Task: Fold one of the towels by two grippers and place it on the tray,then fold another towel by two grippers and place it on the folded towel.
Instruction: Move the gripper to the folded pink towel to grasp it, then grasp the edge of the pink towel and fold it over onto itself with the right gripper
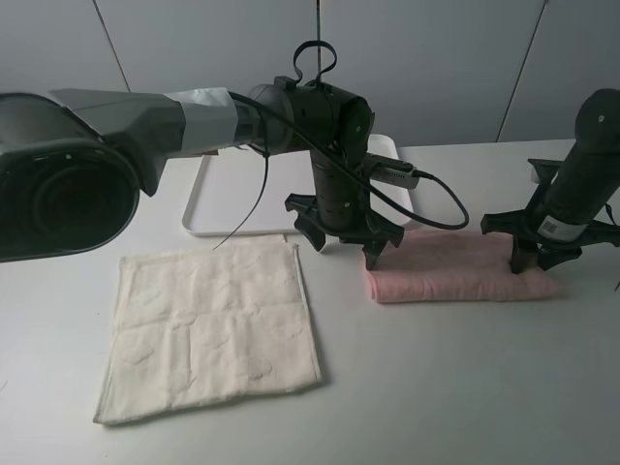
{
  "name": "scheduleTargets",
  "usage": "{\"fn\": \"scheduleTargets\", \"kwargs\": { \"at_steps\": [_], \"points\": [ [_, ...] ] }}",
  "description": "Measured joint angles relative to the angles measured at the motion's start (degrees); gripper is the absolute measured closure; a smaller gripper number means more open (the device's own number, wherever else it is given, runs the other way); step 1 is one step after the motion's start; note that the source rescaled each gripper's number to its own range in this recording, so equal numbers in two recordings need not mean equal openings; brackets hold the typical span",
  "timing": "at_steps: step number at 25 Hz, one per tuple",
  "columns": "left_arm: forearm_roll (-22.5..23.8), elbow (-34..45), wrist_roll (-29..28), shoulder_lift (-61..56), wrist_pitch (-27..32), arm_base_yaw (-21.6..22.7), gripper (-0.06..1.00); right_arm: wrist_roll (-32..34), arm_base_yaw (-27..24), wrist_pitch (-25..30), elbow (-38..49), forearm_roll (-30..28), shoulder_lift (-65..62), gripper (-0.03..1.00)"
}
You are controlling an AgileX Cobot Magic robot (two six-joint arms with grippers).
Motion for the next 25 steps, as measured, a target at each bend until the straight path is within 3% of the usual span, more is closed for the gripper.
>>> {"fn": "scheduleTargets", "kwargs": {
  "at_steps": [2,3,20,25],
  "points": [
    [0.0,0.0,0.1,0.0,0.0,0.0,-0.04,-0.58,0.0,-0.21,0.0,0.8,0.0,0.93],
    [0.0,0.0,0.1,0.0,0.0,0.0,-0.04,-1.17,0.0,-0.21,0.0,0.8,0.0,0.93],
    [-0.36,0.0,0.97,0.0,0.0,0.0,-0.04,-4.99,-0.23,0.22,0.45,3.37,-1.87,0.93],
    [-0.74,0.0,0.97,0.0,0.0,0.0,-0.04,-6.04,-0.32,3.95,1.3,4.55,-4.41,0.93]
  ]
}}
